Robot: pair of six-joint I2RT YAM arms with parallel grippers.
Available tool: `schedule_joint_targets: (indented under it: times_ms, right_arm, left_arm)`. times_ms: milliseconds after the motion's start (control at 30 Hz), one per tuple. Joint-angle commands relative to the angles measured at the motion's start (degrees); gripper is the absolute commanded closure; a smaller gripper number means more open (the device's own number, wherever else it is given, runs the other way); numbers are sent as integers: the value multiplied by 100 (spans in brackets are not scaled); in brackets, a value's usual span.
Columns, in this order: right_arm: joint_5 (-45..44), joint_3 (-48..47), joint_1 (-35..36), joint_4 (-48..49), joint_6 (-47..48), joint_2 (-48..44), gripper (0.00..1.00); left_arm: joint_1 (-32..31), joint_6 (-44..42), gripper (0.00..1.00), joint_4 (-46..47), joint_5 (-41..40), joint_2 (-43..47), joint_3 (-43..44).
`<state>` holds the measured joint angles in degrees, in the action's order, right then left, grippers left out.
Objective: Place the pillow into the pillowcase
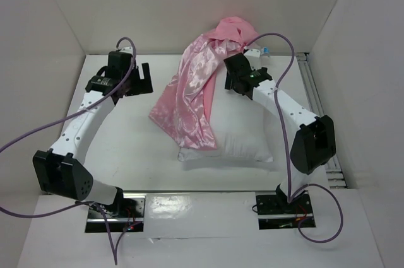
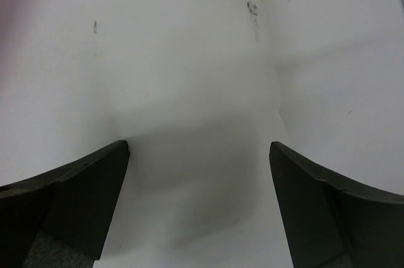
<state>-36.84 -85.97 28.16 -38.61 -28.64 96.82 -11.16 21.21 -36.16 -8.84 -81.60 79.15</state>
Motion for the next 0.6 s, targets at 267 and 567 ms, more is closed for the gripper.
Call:
schedule_joint_targets:
  times_ms: [267,567]
  right_arm:
    - [834,-227,347,186,639,-487,1]
    - [687,115,1498,-287,914,-849,1]
  left_arm:
    - [-343,242,14,65,1270,215,40]
    - [-1229,1015,8,601,2413,153,-489]
